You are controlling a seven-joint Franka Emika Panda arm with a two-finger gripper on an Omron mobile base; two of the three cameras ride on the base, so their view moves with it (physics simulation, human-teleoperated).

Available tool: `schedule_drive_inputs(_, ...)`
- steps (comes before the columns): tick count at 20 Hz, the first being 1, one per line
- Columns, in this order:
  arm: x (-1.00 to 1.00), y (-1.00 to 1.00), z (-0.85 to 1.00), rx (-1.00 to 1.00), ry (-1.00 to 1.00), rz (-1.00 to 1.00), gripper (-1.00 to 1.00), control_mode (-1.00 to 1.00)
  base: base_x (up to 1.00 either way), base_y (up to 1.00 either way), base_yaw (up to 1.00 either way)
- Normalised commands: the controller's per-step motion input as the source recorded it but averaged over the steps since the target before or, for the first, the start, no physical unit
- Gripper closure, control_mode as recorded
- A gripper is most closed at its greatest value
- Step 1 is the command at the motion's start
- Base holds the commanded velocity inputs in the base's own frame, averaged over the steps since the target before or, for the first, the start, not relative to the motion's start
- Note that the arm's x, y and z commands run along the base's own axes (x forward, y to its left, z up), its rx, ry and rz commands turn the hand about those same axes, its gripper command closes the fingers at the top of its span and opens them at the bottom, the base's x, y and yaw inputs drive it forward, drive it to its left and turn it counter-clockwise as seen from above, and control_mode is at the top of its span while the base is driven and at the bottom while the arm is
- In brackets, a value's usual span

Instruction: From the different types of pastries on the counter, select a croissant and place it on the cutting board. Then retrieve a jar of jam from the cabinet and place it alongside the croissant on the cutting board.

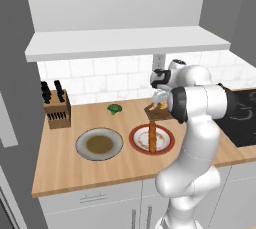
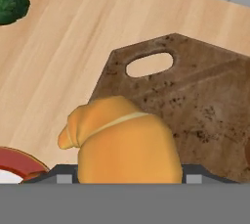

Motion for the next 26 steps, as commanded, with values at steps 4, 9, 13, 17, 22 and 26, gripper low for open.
schedule_drive_inputs(4,0.18,-0.03,-0.08,0.00,0.00,0.00,1.00,-1.00,0.00,0.00,0.00)
schedule_drive_inputs(9,0.09,-0.42,0.00,0.00,0.00,0.05,1.00,-1.00,0.00,0.00,0.00)
schedule_drive_inputs(13,0.00,-0.01,-0.03,0.00,0.00,0.00,1.00,-1.00,0.00,0.00,0.00)
schedule_drive_inputs(17,0.00,0.12,-0.61,-0.13,0.02,0.00,1.00,-1.00,0.00,0.00,0.00)
schedule_drive_inputs(22,0.03,0.06,-0.11,0.02,0.00,0.00,1.00,-1.00,0.00,0.00,0.00)
schedule_drive_inputs(26,0.41,-0.18,0.00,0.00,-0.01,0.07,1.00,-1.00,0.00,0.00,0.00)
